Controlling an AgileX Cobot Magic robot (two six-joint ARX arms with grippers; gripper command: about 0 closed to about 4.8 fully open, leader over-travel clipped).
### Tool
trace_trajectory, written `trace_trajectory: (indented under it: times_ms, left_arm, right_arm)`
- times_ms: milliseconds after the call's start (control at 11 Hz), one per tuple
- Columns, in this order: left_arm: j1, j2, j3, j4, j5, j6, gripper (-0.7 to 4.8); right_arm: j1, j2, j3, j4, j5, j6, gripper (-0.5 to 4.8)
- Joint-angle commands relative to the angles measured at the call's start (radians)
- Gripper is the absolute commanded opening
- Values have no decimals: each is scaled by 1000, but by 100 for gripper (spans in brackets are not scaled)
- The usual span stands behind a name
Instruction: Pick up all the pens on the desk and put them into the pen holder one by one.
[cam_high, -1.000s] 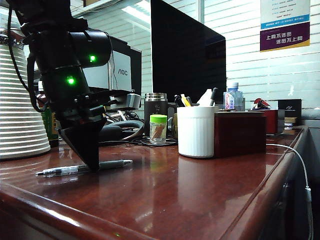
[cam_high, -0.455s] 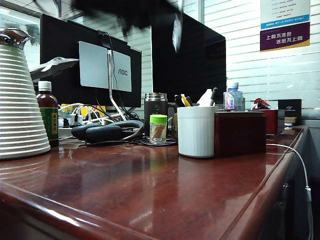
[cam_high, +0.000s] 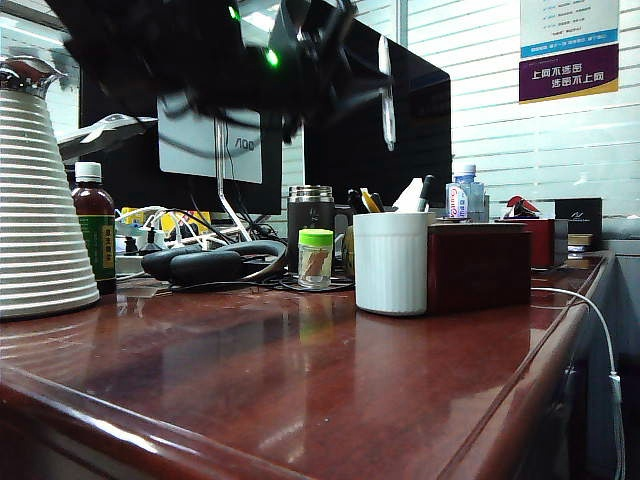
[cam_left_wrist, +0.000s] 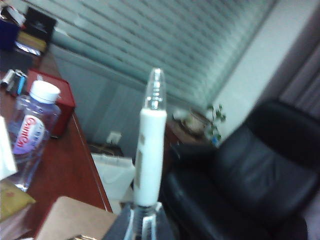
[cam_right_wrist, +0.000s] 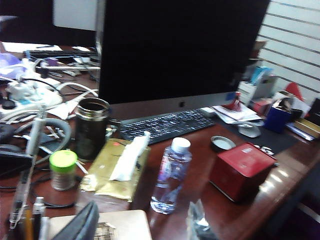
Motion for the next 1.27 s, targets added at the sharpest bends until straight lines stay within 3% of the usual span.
trace_trajectory:
  times_ms: [91, 455, 728, 819, 1182, 1273]
  left_arm:
    - [-19, 21, -16, 37, -58, 6, -6]
    - [-61, 23, -100, 37, -195, 42, -6]
    - [-80, 26, -116, 31, -235, 66, -6]
    - [-92, 26, -120, -28, -309, 117, -6]
    - [-93, 29, -128, -89, -299, 171, -6]
    - [-93, 29, -128, -71, -294, 171, 192]
  right_arm:
    - [-33, -4, 4, 11, -8, -3, 232]
    - [-36, -3, 4, 11, -8, -10, 230]
    - [-36, -4, 4, 11, -8, -10, 230]
    - [-36, -4, 4, 11, -8, -10, 230]
    - [-36, -3, 4, 10, -8, -10, 230]
    - [-36, -3, 4, -12, -8, -10, 230]
